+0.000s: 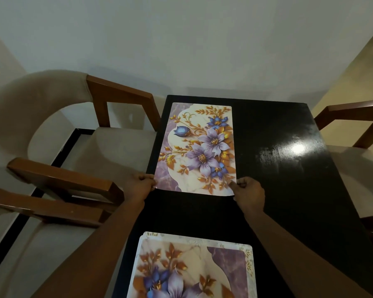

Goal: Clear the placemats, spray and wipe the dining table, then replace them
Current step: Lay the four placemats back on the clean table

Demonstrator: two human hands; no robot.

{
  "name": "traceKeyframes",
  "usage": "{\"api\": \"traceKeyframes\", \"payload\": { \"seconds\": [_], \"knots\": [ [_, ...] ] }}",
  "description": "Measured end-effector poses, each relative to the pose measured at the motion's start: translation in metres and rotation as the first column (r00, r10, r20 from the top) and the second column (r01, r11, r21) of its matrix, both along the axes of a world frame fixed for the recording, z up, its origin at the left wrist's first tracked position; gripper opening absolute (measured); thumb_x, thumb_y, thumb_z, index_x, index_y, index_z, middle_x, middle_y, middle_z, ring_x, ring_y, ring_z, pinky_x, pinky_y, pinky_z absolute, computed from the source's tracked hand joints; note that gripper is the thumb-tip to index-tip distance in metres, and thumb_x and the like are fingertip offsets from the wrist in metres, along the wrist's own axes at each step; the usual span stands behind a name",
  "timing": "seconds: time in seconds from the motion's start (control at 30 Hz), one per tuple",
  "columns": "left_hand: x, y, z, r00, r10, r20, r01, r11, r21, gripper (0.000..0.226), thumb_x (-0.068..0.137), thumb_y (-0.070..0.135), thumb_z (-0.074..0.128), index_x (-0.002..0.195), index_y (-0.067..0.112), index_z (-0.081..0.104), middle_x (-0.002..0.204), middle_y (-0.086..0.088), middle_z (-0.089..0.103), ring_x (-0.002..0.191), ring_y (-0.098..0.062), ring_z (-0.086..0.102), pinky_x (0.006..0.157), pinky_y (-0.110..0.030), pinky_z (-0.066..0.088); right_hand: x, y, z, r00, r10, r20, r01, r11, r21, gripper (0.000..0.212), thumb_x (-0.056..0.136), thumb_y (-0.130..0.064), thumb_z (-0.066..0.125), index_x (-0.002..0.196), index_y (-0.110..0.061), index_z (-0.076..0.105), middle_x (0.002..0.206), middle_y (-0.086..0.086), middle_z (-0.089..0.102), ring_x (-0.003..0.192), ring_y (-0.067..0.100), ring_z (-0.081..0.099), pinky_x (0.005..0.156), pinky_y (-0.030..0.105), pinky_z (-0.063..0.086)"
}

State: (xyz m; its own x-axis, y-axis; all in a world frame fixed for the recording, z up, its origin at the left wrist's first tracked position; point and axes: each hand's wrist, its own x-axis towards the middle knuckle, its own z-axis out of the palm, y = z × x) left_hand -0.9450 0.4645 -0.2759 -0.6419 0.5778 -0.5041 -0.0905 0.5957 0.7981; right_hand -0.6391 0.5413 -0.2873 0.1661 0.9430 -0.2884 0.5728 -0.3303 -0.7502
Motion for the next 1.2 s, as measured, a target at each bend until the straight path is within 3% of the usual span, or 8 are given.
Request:
{"api": "traceKeyframes", "payload": {
  "seconds": [0.17, 0.53, 0.7, 0.97, 1.2],
  "knots": [
    [0.002, 0.0, -0.001, 0.996, -0.037, -0.079, 0.032, 0.997, -0.067, 0.01, 0.091, 0.006, 0.072, 0.099, 0.013, 0.074, 0.094, -0.012, 0.073, 0.079, -0.024, 0.069, 0.068, -0.033, 0.057, 0.002, 0.0, 0.005, 1.0, 0.016, -0.023, -0.017, 1.0, -0.019, 0.014, 0.093, -0.025, 0.079, 0.089, -0.019, 0.067, 0.083, -0.002, 0.073, 0.066, 0.016, 0.075, 0.066, 0.036, 0.063],
    [-0.001, 0.0, 0.0, 0.997, -0.063, -0.054, 0.06, 0.996, -0.065, 0.013, 0.09, 0.004, 0.074, 0.101, 0.009, 0.075, 0.097, -0.014, 0.074, 0.09, -0.029, 0.074, 0.073, -0.035, 0.061, 0.002, 0.003, 0.006, 0.999, 0.031, -0.019, -0.032, 0.999, -0.044, 0.012, 0.094, -0.023, 0.078, 0.094, -0.015, 0.069, 0.085, -0.001, 0.073, 0.066, 0.012, 0.074, 0.071, 0.038, 0.066],
    [0.0, 0.0, -0.004, 0.994, -0.054, -0.092, 0.05, 0.998, -0.046, 0.012, 0.09, 0.003, 0.073, 0.101, 0.009, 0.076, 0.088, -0.015, 0.072, 0.072, -0.025, 0.066, 0.075, -0.042, 0.061, 0.001, 0.004, 0.008, 0.999, 0.036, -0.001, -0.036, 0.997, -0.066, 0.012, 0.093, -0.023, 0.078, 0.092, -0.018, 0.067, 0.087, -0.001, 0.072, 0.067, 0.012, 0.074, 0.072, 0.038, 0.065],
    [0.004, 0.0, -0.007, 0.993, -0.018, -0.118, 0.018, 1.0, -0.006, 0.011, 0.091, 0.002, 0.072, 0.099, 0.008, 0.076, 0.091, -0.015, 0.073, 0.072, -0.025, 0.066, 0.072, -0.04, 0.061, 0.001, 0.004, 0.008, 0.999, 0.042, 0.01, -0.042, 0.998, -0.054, 0.013, 0.093, -0.022, 0.078, 0.089, -0.017, 0.067, 0.084, 0.001, 0.072, 0.067, 0.014, 0.074, 0.073, 0.04, 0.065],
    [0.009, -0.001, -0.009, 0.992, 0.014, -0.126, -0.014, 1.0, 0.007, 0.016, 0.093, 0.005, 0.071, 0.107, 0.012, 0.076, 0.104, -0.011, 0.074, 0.095, -0.031, 0.073, 0.072, -0.035, 0.06, 0.002, 0.005, 0.012, 0.998, 0.07, 0.006, -0.069, 0.993, -0.095, 0.012, 0.094, -0.021, 0.077, 0.094, -0.016, 0.067, 0.089, 0.001, 0.072, 0.068, 0.014, 0.074, 0.075, 0.037, 0.065]
  ]
}}
